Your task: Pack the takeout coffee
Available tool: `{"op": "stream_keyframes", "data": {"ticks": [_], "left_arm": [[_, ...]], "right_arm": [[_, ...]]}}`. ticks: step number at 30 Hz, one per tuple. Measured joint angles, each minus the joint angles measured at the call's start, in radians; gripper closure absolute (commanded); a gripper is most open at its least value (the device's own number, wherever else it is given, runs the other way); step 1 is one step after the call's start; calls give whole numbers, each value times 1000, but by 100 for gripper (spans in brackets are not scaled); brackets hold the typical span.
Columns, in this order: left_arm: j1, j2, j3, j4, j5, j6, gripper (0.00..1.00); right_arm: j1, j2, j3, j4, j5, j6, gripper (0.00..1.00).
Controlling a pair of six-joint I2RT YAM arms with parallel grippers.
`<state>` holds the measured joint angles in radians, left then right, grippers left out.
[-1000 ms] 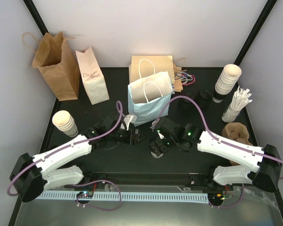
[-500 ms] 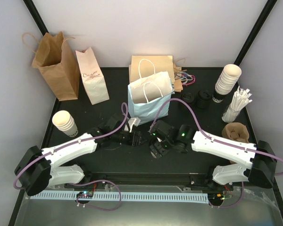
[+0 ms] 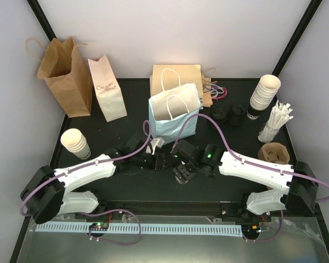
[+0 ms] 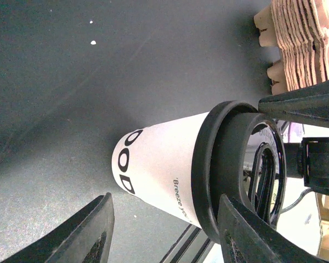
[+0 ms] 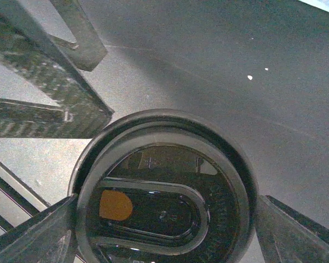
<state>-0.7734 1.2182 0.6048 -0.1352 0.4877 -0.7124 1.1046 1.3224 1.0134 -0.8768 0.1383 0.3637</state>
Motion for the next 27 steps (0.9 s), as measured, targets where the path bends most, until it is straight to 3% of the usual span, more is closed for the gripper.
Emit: {"op": "stream_keyframes", "data": {"ticks": [19,27], "left_arm": [[-10,134,0,76,18,-14,52],[-13,45,-23,49,-10,-25,48]], "right_arm": [[12,-7,-12,5,12,-2,22],[13,-29,-39,37,8,1,24]]}}
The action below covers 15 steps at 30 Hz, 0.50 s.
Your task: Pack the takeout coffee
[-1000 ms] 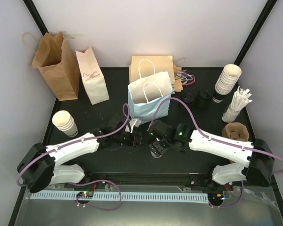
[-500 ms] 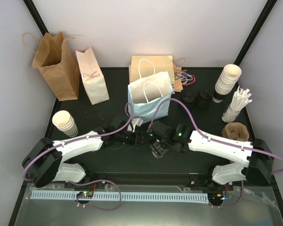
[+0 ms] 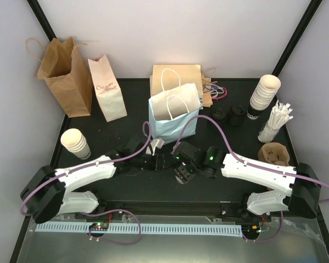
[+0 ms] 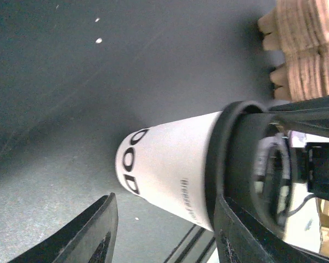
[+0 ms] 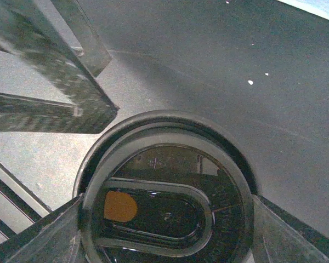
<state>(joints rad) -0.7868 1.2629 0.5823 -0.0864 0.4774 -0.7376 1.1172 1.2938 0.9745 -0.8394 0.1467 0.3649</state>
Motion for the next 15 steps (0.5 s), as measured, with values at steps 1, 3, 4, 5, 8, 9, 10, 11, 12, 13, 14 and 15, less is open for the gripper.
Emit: {"op": "stream_keyframes", "data": {"ticks": [1,3,4,5,8,9,10,11,12,13,14,15], "left_arm": [[0,-28,0,-7,-10,-1,48],[0,-73,0,-19,-25,-1,48],[0,-93,0,-26,-32,0,48],[0,-111,0,-34,-39,0,47],[0,-143,0,-58,-54,0,46],[1,-150,-1,-65,-55,-1,46],[2,-159,-2,-71,-55,-1,46],[4,-166,-3,-75,-54,-2,46],[8,-171,-4,-78,-51,-3,46],[8,-175,-6,-77,-43,-5,46],[9,-177,-10,-74,-34,-8,46],[9,-177,-14,-72,-25,-9,47]], "right_arm": [[0,0,-1,3,-1,0,24],[0,-1,-4,13,-7,-1,25],[1,-2,-5,18,-11,-2,25],[3,-3,-6,24,-18,-4,25],[26,-3,-7,39,-45,-14,25],[37,-3,-7,43,-55,-19,25],[45,-3,-7,47,-62,-22,25],[51,-2,-7,48,-67,-24,25],[55,0,-7,51,-70,-27,25],[56,1,-7,54,-71,-28,25],[56,2,-8,57,-71,-30,25],[56,3,-8,60,-71,-31,25]]}}
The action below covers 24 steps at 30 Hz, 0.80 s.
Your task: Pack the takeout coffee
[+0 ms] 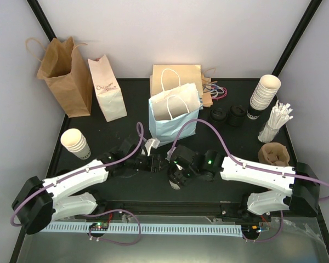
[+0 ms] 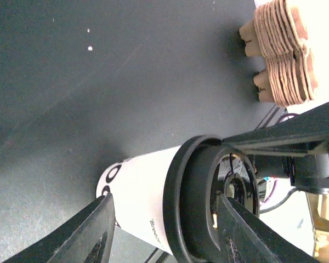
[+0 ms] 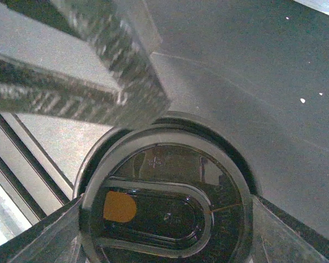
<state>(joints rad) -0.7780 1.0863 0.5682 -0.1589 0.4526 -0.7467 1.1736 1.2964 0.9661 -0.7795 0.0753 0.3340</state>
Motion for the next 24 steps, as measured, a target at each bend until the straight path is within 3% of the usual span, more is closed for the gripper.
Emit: {"op": "stream_keyframes", "data": {"ticks": [24], "left_arm": [[-5,5,-105,120,99,-52,52]], "right_arm": [[31,-1,-12,13,21,-19,25]]}}
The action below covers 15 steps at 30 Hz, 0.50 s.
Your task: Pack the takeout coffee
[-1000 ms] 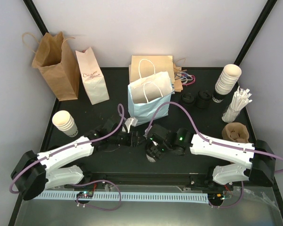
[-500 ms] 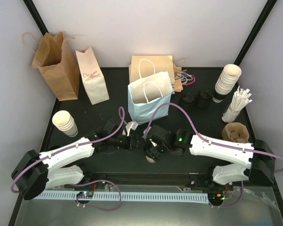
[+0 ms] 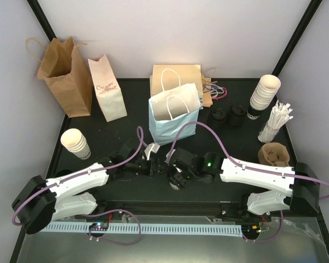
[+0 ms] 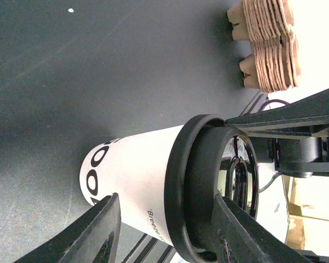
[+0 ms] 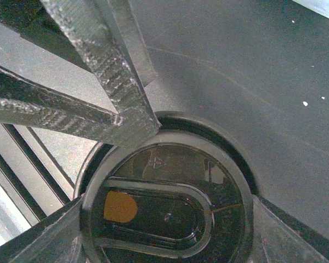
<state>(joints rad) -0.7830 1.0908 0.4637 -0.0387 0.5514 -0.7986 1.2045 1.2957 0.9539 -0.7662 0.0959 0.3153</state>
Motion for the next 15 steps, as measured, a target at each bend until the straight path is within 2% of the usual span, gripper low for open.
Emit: {"op": "stream_keyframes", "data": {"ticks": [8,12,15], "left_arm": [[-11,3,-11,26,-11,-18,53],[-23,-49,-35,21,-58,-35,51],[-24,-104,-80,-18,-100,-53,45]], "right_arm": [[8,0,-1,-1,13,10,25],[14,0,-3,5,20,13,25],[17,-2,-6,10,24,23,25]]}}
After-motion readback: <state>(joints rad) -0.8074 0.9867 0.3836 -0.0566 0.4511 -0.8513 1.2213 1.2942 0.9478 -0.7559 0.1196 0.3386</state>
